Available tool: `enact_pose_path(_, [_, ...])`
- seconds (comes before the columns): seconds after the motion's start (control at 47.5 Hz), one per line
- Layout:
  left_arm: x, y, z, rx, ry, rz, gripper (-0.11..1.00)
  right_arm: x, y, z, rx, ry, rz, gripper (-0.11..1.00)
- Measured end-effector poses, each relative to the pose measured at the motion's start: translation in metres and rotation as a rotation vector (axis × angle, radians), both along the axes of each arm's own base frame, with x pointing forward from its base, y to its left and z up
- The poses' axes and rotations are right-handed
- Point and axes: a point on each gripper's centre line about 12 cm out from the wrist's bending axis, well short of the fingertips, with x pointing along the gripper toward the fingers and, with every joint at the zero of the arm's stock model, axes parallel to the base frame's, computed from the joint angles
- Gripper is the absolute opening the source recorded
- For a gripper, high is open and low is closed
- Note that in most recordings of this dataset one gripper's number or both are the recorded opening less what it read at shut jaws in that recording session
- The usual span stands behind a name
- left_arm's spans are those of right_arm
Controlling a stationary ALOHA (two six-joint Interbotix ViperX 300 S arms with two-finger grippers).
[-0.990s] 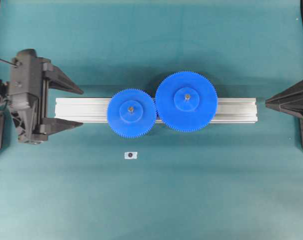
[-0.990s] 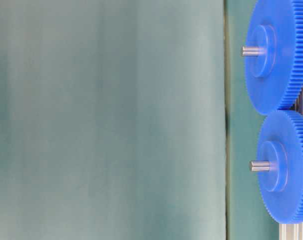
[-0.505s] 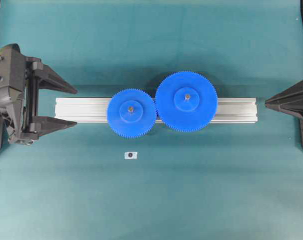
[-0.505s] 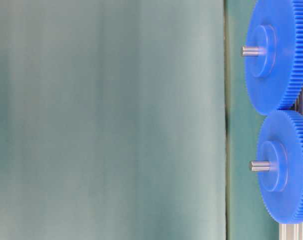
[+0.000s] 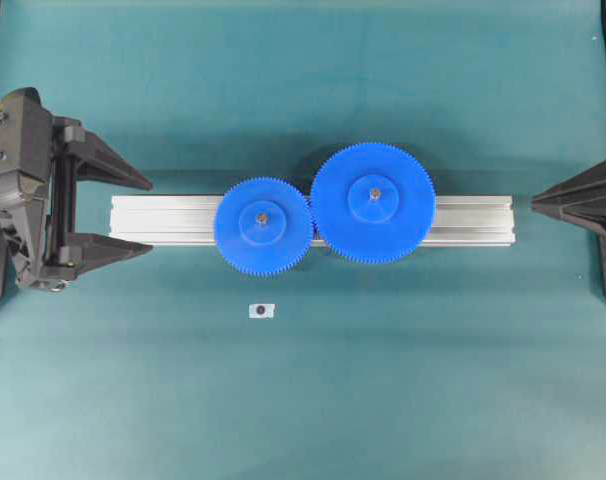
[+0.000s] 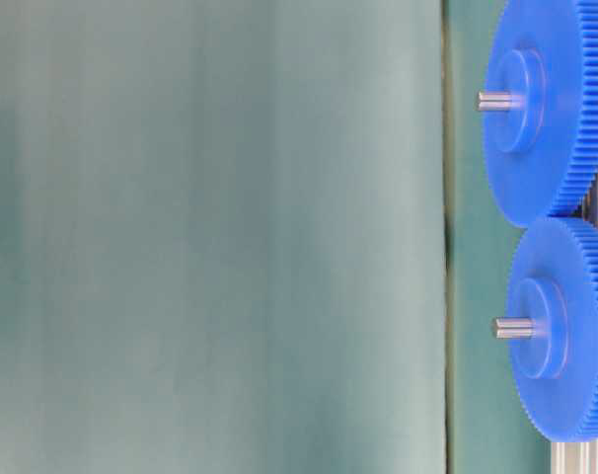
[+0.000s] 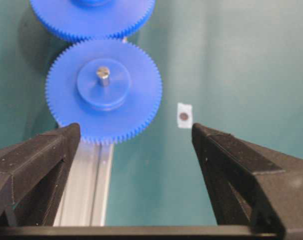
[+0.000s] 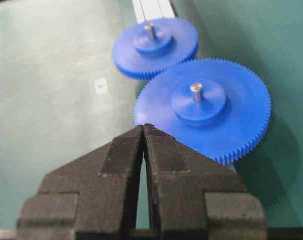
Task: Insert the small gear onto the shaft.
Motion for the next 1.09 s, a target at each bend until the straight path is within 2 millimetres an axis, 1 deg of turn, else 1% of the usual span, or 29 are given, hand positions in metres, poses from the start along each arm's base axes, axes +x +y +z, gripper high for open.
enact_pose_path(1.095, [-0.0015,0.0003,-0.0039,0.000,0.009,0.002,0.91,-0.0005,-0.0039,-0.0008,0.000,0.003,-0.026,0.11])
